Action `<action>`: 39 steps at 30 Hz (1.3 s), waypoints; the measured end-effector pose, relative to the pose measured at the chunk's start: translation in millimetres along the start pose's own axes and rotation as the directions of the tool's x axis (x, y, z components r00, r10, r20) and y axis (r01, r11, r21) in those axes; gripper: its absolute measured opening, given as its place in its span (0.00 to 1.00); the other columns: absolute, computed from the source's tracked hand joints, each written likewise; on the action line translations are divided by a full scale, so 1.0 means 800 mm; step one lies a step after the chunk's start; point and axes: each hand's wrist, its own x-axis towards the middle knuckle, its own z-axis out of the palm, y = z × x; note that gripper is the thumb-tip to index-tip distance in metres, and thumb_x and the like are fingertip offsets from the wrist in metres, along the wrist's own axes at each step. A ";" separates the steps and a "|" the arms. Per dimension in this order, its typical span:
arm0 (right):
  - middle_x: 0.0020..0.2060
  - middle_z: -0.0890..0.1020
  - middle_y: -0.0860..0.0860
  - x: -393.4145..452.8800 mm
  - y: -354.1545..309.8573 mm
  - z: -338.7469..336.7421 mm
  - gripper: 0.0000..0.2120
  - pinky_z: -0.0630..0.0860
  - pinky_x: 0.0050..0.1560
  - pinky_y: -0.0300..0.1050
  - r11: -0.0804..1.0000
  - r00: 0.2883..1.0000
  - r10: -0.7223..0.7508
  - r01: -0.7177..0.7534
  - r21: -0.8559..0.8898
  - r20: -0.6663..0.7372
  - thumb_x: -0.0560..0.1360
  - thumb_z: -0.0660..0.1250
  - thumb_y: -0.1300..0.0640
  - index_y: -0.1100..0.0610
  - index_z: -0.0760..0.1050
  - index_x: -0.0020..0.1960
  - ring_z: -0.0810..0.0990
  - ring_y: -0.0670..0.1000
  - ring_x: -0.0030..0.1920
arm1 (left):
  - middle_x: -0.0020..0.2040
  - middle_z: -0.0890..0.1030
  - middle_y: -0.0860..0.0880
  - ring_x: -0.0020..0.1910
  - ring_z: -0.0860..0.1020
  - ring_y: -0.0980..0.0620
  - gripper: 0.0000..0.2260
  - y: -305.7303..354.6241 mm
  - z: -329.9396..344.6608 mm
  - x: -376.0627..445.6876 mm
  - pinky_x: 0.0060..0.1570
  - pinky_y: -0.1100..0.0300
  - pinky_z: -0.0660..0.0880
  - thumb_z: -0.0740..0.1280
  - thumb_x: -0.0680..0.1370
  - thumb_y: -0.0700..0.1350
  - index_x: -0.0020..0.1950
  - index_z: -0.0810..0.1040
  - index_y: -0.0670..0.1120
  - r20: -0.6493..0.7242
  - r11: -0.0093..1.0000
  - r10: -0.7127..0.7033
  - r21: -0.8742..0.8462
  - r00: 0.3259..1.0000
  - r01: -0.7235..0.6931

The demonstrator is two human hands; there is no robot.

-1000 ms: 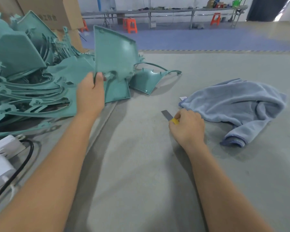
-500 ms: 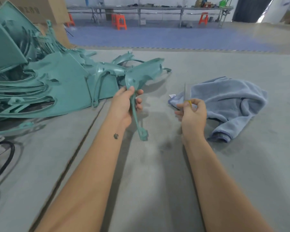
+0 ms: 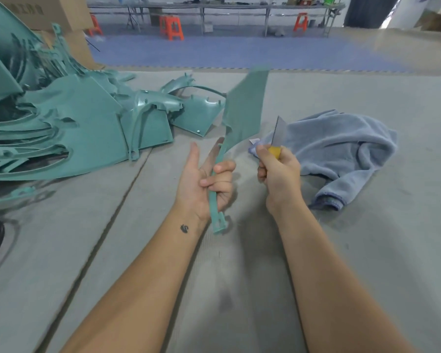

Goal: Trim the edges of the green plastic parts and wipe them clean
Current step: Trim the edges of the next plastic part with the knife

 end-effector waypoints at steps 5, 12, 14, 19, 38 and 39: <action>0.26 0.68 0.45 -0.004 0.000 0.003 0.06 0.64 0.27 0.36 0.999 0.999 0.032 -0.032 0.006 0.015 0.76 0.71 0.58 0.54 0.73 0.44 0.64 0.44 0.26 | 0.28 0.70 0.47 0.19 0.58 0.61 0.14 -0.002 0.002 -0.001 0.17 0.69 0.62 0.72 0.71 0.33 0.49 0.69 0.42 0.038 0.993 -0.090 0.074 0.995 0.087; 0.31 0.74 0.43 0.000 -0.006 -0.008 0.12 0.68 0.31 0.33 0.999 0.999 -0.016 0.017 0.033 -0.050 0.76 0.71 0.60 0.54 0.74 0.57 0.70 0.41 0.28 | 0.31 0.77 0.46 0.22 0.72 0.57 0.05 -0.006 0.008 -0.004 0.21 0.69 0.70 0.65 0.74 0.43 0.48 0.74 0.43 -0.223 0.806 -0.047 0.567 0.974 0.168; 0.29 0.76 0.40 0.001 -0.005 -0.008 0.07 0.69 0.31 0.30 0.999 1.000 -0.026 0.026 -0.036 0.009 0.77 0.69 0.61 0.53 0.75 0.53 0.73 0.38 0.27 | 0.40 0.80 0.41 0.26 0.76 0.53 0.08 -0.010 0.008 -0.003 0.24 0.65 0.74 0.65 0.77 0.39 0.56 0.75 0.44 -0.246 0.614 0.028 0.769 0.969 0.178; 0.25 0.75 0.40 -0.004 0.000 -0.004 0.07 0.69 0.29 0.31 0.983 0.990 -0.063 0.083 -0.161 0.124 0.78 0.65 0.62 0.52 0.74 0.43 0.71 0.38 0.25 | 0.44 0.80 0.39 0.27 0.75 0.52 0.09 -0.016 0.013 0.004 0.25 0.63 0.75 0.58 0.79 0.34 0.55 0.75 0.40 -0.294 0.542 0.096 0.817 0.951 0.198; 0.31 0.73 0.48 0.003 -0.014 -0.002 0.17 0.65 0.32 0.38 0.980 0.975 0.197 -0.197 -0.015 0.106 0.79 0.62 0.43 0.57 0.78 0.47 0.66 0.46 0.28 | 0.31 0.75 0.46 0.29 0.74 0.53 0.12 0.005 0.015 -0.009 0.30 0.63 0.76 0.55 0.84 0.44 0.62 0.75 0.43 -0.255 0.534 0.157 0.835 0.954 0.135; 0.31 0.73 0.47 0.000 -0.013 -0.003 0.13 0.66 0.35 0.39 0.991 0.983 0.126 -0.117 -0.069 0.136 0.75 0.67 0.46 0.57 0.77 0.48 0.67 0.46 0.30 | 0.30 0.73 0.46 0.27 0.72 0.53 0.12 0.003 0.017 -0.009 0.28 0.63 0.73 0.55 0.84 0.44 0.62 0.74 0.42 -0.259 0.524 0.161 0.840 0.952 0.140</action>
